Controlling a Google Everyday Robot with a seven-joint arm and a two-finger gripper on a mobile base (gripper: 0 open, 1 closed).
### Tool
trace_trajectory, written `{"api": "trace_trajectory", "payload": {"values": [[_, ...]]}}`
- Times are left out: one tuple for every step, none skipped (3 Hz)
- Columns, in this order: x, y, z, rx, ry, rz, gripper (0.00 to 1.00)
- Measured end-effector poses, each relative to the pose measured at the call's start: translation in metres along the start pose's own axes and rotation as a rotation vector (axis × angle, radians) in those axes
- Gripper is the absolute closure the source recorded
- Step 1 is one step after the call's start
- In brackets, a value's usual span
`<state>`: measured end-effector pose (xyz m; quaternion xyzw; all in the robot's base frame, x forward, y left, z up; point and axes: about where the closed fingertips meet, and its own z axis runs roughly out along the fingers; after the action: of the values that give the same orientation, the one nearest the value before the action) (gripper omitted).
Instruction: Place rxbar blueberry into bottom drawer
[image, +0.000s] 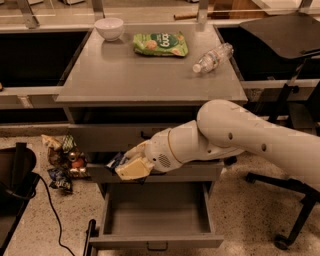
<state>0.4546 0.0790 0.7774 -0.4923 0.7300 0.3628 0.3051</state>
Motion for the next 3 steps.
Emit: {"api": "trace_trajectory", "payload": {"values": [[0.000, 0.000, 0.000, -0.001, 0.001, 0.000, 1.00], [0.022, -0.008, 0.007, 0.015, 0.044, 0.038, 1.00], [0.077, -0.023, 0.022, 0.024, 0.077, 0.075, 1.00]]}}
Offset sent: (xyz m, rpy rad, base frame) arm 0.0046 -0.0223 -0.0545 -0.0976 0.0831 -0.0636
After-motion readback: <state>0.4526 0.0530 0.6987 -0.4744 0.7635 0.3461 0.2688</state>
